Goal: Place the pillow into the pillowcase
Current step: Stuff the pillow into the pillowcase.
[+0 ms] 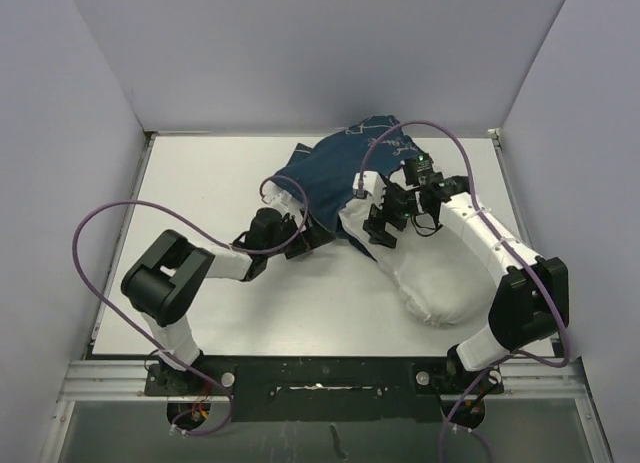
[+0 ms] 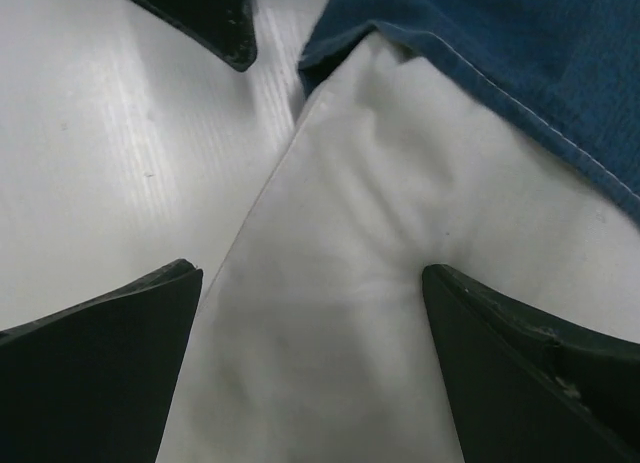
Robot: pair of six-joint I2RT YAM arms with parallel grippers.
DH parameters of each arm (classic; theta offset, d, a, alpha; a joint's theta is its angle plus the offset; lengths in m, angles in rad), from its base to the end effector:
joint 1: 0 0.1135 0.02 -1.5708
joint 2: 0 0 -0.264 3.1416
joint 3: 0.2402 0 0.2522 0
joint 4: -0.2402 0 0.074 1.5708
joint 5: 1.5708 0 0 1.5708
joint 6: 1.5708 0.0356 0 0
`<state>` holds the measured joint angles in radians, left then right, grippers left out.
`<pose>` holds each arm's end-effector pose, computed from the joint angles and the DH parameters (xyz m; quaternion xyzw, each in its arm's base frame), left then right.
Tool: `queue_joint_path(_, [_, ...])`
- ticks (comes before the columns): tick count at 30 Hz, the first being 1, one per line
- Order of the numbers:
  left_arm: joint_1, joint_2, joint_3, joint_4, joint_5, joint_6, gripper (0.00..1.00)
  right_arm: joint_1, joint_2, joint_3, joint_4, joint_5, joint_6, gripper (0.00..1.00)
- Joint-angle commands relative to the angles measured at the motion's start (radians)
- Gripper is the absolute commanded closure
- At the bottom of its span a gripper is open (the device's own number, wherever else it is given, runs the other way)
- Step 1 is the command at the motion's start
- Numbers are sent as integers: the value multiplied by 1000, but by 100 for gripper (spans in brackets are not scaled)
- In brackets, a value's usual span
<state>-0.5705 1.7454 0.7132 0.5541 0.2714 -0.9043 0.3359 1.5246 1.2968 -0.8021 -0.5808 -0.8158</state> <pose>0.2803 -0.1912 0.1442 -0.0713 0.8465 -0.4317 0.3033 0.2895 0.1217 0.2914 -0.5669 0.7327 0.2072 0.3142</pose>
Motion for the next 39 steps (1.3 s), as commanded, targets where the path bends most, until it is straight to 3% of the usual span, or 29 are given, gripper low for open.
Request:
queue_joint_path(1, [-37, 107, 62, 285, -98, -128, 2, 12, -17, -70, 337, 209, 237, 0])
queue_joint_path(7, [-67, 230, 218, 149, -159, -96, 3, 21, -24, -134, 467, 277, 270, 2])
queue_joint_path(9, [-72, 257, 239, 111, -194, -104, 10, 22, -27, -142, 477, 287, 277, 2])
queue_joint_path(11, [-74, 273, 263, 67, -218, -110, 27, 22, -32, -151, 483, 310, 272, 2])
queue_joint_path(14, [-75, 292, 290, 65, -213, -109, 65, 19, -29, -151, 474, 329, 260, 2])
queue_joint_path(17, [-85, 303, 307, 73, -195, -104, 77, 20, -22, -151, 477, 323, 265, 2])
queue_joint_path(21, [-80, 333, 289, 224, -161, -86, 78, 7, 14, -134, 473, 243, 307, 2])
queue_joint_path(25, [-67, 365, 312, 324, -117, -45, 54, -12, 47, -137, 503, 220, 369, 1])
queue_joint_path(28, [-74, 365, 342, 271, -111, 1, 54, -14, 66, -153, 549, 268, 379, 5])
queue_joint_path(30, [-74, 372, 360, 237, -108, 18, 87, -15, 77, -158, 563, 289, 376, 9])
queue_joint_path(32, [-73, 377, 363, 239, -108, 34, 98, -13, 86, -166, 580, 317, 377, 14])
queue_joint_path(34, [-71, 375, 363, 251, -89, 64, 100, -9, 96, -174, 600, 340, 374, 20])
queue_joint_path(36, [-71, 357, 356, 281, -67, 101, 100, -10, 109, -176, 612, 354, 373, 33])
queue_joint_path(37, [-71, 339, 353, 290, -49, 118, 100, -11, 115, -174, 615, 352, 373, 44])
queue_joint_path(39, [-74, 289, 351, 306, 0, 151, 100, -20, 127, -152, 603, 317, 381, 79])
